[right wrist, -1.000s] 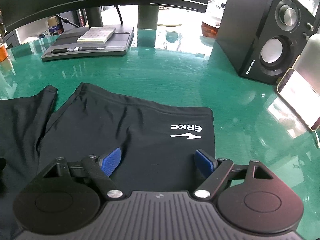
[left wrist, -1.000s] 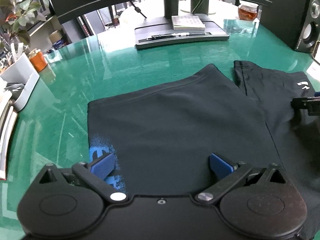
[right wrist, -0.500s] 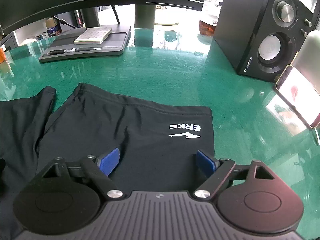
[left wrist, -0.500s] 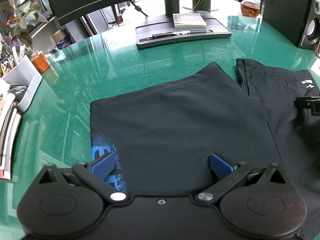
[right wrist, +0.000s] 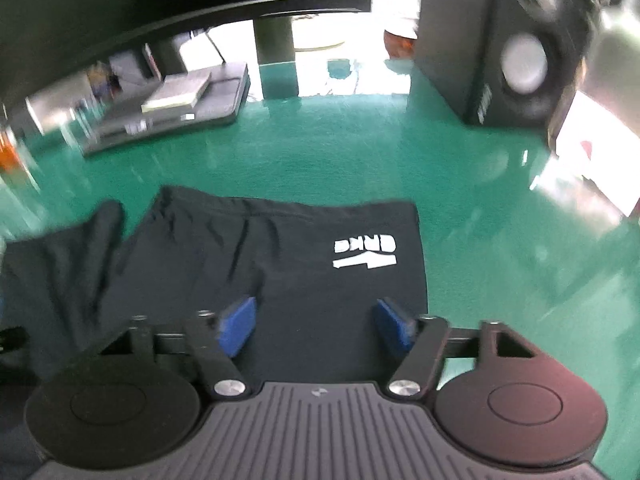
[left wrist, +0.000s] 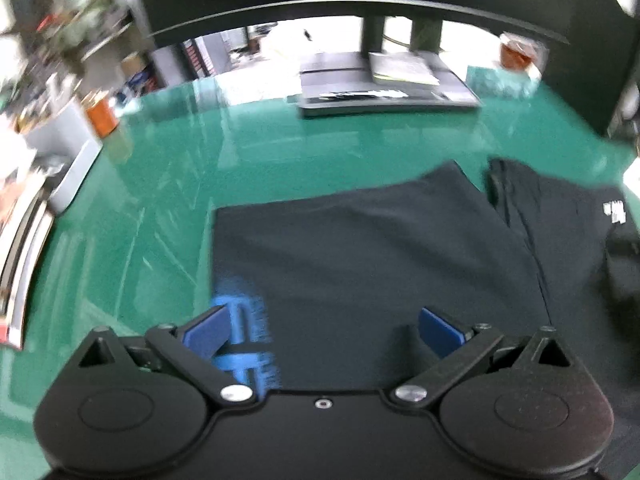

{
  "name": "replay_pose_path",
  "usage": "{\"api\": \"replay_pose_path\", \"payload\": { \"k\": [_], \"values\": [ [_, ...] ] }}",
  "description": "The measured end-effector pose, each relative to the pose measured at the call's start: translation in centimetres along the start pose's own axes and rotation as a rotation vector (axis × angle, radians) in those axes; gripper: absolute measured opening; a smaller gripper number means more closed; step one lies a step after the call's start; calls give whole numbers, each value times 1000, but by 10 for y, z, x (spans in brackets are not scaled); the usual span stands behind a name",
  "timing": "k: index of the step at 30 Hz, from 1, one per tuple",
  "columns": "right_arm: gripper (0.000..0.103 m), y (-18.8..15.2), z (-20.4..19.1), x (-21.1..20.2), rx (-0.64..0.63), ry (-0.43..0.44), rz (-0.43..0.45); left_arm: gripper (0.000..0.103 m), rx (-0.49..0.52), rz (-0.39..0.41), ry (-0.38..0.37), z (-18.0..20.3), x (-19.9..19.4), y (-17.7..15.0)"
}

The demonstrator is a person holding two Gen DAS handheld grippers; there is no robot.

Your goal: Fold clothes

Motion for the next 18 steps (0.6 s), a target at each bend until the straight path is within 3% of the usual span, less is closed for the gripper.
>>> {"api": "replay_pose_path", "payload": {
  "k": [4,7,9,12,17,18],
  "values": [
    [52,-15,23,-23,87,61,-11,76,-51,-36,-103,-9,-19,-16],
    [45,-32,33,-48,15,116,-2,56,-16,-75,-159,-1,-29,-36],
    [28,-50,35,-60,-45,136,-52,40,7,-109,-186,6,-33,-52],
    [13,-71,24,-72,-148,174,-102,37,70,-131,-200,19,-38,-72],
    [11,-92,5,-75,-323,169,-156,37,132,-116,-160,27,-42,-80],
    [5,-95,6,-73,-333,158,-167,37,157,-107,-147,29,-42,-81]
  ]
}}
Point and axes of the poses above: each gripper's, at about its wrist camera, not at the fingertips, and x roughly the way its jaws point, z to its right, y to its top, the point moved 8 cm from there along x, roughly the way its jaws point, and after that the axes turned 1 degree about y, right-handed, at the moved point
